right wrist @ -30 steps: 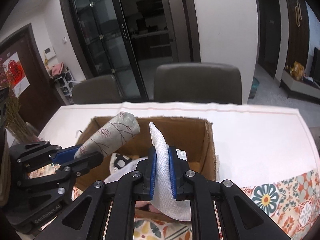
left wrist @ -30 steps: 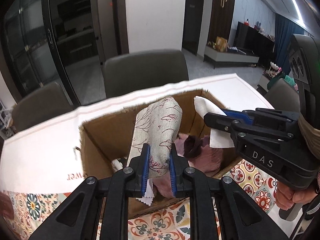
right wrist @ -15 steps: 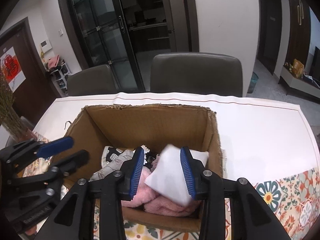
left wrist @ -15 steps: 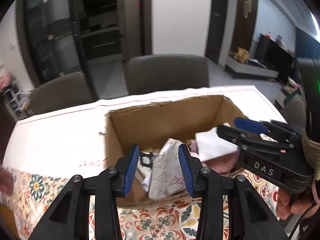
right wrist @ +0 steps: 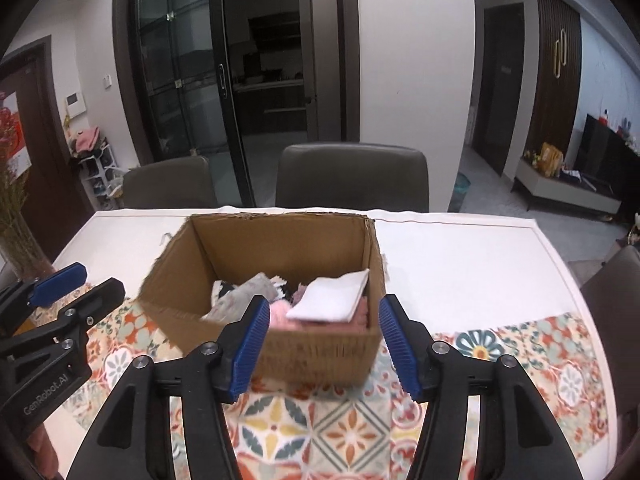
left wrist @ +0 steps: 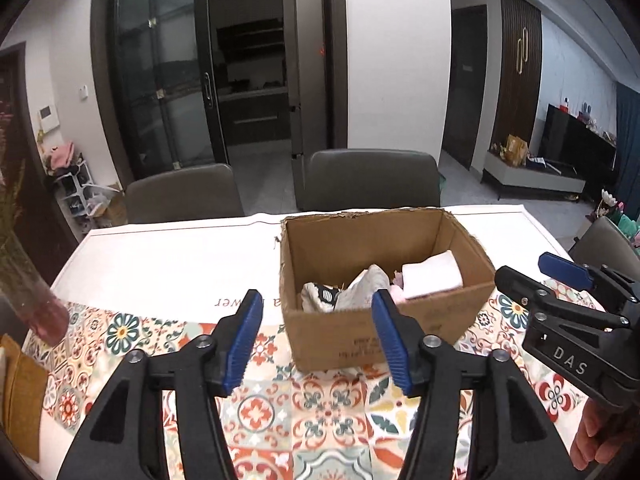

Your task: Organize soft objects

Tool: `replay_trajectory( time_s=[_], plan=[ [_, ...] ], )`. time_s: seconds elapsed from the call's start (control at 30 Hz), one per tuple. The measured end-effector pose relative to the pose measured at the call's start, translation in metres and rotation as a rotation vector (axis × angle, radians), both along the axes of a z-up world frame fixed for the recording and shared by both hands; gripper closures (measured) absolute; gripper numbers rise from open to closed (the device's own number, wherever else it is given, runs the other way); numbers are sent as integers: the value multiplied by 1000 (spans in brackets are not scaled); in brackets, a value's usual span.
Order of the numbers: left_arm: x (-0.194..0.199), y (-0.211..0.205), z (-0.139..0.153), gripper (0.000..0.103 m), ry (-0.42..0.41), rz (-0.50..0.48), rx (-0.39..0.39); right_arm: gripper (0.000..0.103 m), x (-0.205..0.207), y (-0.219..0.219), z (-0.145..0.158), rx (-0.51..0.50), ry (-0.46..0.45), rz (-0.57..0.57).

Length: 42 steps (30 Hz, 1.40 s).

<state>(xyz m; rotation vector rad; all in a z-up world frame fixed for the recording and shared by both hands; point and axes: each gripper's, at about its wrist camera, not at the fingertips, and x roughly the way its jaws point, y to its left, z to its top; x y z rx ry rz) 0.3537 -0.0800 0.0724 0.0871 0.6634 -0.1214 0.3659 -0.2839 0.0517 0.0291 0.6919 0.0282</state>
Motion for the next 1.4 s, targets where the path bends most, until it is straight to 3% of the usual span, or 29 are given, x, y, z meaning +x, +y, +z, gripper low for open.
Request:
replay_trajectory(
  time_s=[0.13,0.3,0.77,0.97,1.4],
  plan=[
    [-38,8,8,35,-42,22,11,33,-39,4,12,-14,-40,-23],
    [-82,15,11,24,-109,46,41,27,-85,9,19,-43,-90,-64],
    [-190,24,2,5,-185,48,48,26,-201,15,13,-35,-126,-92],
    [-226,31,-3,0,-197,46,37,24,-236,19,11,-31,-149,-100],
    [-280,42,-10,0,-216,39,31,22,-293,32,3,-29,-184,-79]
  ],
)
